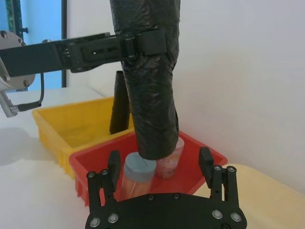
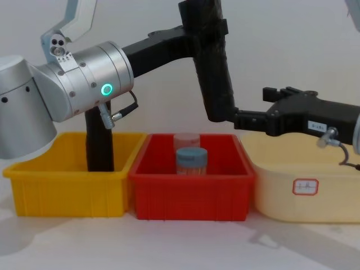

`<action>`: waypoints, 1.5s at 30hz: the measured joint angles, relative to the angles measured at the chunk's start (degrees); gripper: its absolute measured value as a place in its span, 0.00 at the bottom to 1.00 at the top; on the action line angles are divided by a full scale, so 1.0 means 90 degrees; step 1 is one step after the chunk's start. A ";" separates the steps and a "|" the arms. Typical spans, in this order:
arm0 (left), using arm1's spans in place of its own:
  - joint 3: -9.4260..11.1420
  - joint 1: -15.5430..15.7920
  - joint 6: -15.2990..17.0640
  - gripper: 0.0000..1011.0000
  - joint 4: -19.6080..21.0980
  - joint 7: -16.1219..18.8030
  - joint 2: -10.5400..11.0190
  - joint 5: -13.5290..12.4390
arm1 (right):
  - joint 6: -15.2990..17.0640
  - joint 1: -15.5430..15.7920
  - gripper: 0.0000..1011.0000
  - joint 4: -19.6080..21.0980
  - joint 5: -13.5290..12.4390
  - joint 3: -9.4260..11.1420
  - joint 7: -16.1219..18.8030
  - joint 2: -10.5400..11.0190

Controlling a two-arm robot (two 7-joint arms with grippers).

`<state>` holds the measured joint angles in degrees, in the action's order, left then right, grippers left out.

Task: Pick up the garbage bag with the one hand and transfer it to the other hand.

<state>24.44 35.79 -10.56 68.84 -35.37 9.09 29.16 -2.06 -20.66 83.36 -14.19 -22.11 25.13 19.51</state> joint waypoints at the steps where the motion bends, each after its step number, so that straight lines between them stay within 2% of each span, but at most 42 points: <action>1: 0.0000 0.0000 0.0000 0.48 0.0000 0.0000 0.0000 -0.0001 | -0.0005 -0.0025 0.99 -0.0021 0.0000 -0.0012 0.0019 -0.0008; 16: 0.0000 0.0000 0.0000 0.48 0.0000 0.0000 0.0000 -0.0001 | -0.0096 -0.0513 0.99 -0.0466 0.0175 -0.0248 0.0082 -0.0148; 32: 0.0000 0.0000 0.0000 0.48 0.0000 0.0001 0.0000 -0.0001 | -0.0162 -0.0912 0.99 -0.0910 0.0442 -0.0354 -0.0032 -0.0432; 42: 0.0000 0.0000 0.0000 0.48 0.0000 0.0000 0.0000 -0.0001 | -0.0098 -0.1110 0.99 -0.1147 0.0497 -0.0387 -0.0059 -0.0629; 45: 0.0000 0.0000 0.0000 0.48 0.0000 0.0001 0.0000 -0.0001 | -0.0055 -0.1146 0.95 -0.1188 0.0488 -0.0389 -0.0054 -0.0665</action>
<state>24.44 35.79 -10.56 68.84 -35.36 9.09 29.15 -2.56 -30.97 72.67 -9.81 -25.61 24.65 13.52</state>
